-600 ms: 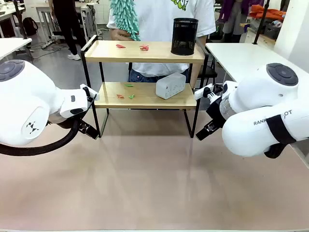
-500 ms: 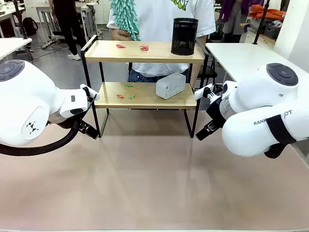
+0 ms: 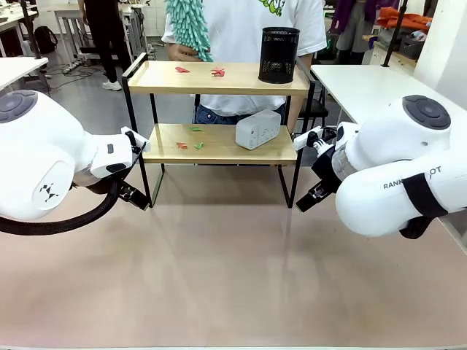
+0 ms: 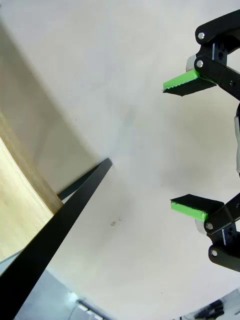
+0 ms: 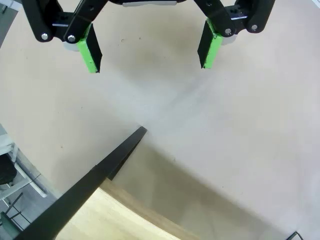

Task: Clean the shelf.
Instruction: Pick up the Duster from the human.

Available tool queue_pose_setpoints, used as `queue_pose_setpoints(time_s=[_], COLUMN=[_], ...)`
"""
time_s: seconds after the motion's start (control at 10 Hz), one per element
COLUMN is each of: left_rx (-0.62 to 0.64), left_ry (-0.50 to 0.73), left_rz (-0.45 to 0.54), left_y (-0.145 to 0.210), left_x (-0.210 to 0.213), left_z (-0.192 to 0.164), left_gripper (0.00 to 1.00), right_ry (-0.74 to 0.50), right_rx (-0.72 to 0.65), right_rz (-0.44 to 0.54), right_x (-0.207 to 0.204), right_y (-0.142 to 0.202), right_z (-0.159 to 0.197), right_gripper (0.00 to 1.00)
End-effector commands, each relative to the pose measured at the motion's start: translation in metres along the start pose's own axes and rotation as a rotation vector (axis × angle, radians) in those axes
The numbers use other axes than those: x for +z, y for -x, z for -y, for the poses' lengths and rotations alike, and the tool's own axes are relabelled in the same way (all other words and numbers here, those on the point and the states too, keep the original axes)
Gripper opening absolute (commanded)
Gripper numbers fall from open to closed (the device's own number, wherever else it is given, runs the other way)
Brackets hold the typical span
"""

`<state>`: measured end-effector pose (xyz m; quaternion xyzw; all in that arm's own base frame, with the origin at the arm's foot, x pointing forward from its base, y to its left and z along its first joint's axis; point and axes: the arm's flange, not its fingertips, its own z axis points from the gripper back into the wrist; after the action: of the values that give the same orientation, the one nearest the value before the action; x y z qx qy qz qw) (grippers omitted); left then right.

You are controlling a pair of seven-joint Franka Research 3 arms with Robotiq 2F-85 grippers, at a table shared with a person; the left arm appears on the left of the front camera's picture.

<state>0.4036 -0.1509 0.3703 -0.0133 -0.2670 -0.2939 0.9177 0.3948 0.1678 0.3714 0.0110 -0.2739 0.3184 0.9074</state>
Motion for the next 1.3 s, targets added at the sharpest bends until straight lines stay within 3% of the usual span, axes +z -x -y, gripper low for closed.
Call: queue_pose_setpoints(time_s=[0.0,0.7,0.8,0.9,1.0,1.1,1.2], left_rx=[0.000,0.000,-0.024,0.009,0.092,0.194,0.270], left_ry=[0.000,0.000,0.133,0.339,0.524,0.672,0.799], left_rz=[0.000,0.000,-0.113,-0.091,-0.067,-0.008,0.079], left_y=[0.000,0.000,-0.005,-0.010,-0.011,-0.010,-0.003], left_x=[0.000,0.000,0.024,0.066,0.108,0.131,0.150], left_z=[0.000,0.000,-0.001,-0.003,-0.014,-0.032,-0.056], left_gripper=[1.00,1.00,1.00,1.00,1.00,1.00,1.00], right_ry=[0.000,0.000,-0.004,-0.126,-0.155,-0.350,-0.611], right_rx=[-0.001,0.000,-0.010,-0.109,-0.278,-0.381,-0.442], right_rz=[0.000,0.000,-0.129,-0.123,-0.143,-0.134,-0.064], right_x=[0.000,0.000,0.019,0.059,0.102,0.134,0.161], right_y=[0.000,0.000,-0.006,-0.012,-0.012,-0.007,0.007], right_z=[0.000,0.000,0.000,0.002,0.010,0.025,0.045], right_gripper=[1.00,1.00,1.00,1.00,1.00,1.00,1.00])
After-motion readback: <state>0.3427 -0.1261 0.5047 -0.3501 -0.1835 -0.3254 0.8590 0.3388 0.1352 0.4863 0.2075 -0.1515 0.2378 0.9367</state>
